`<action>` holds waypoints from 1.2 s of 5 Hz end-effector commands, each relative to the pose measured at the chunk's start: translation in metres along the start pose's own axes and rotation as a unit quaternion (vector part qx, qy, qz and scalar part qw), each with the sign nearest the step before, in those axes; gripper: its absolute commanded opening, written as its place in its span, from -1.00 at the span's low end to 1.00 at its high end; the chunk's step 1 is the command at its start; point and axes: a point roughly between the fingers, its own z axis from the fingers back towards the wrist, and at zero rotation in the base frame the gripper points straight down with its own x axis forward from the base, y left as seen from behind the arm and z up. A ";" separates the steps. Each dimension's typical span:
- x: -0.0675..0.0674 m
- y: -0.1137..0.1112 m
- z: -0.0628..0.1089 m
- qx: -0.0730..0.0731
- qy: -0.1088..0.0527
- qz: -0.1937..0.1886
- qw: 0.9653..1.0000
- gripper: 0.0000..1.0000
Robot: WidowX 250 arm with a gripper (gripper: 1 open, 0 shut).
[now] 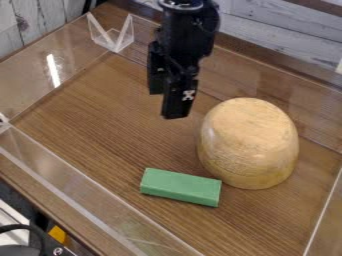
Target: Put the green block in the brown bowl
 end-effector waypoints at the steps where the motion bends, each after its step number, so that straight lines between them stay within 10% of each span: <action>1: -0.012 -0.011 0.010 0.021 -0.014 -0.077 0.997 1.00; 4: -0.037 -0.023 0.008 0.011 -0.016 -0.080 0.997 1.00; 5: -0.039 -0.027 0.000 0.011 -0.017 -0.089 0.996 -1.00; 6: -0.040 -0.029 -0.006 0.009 -0.019 -0.094 0.995 1.00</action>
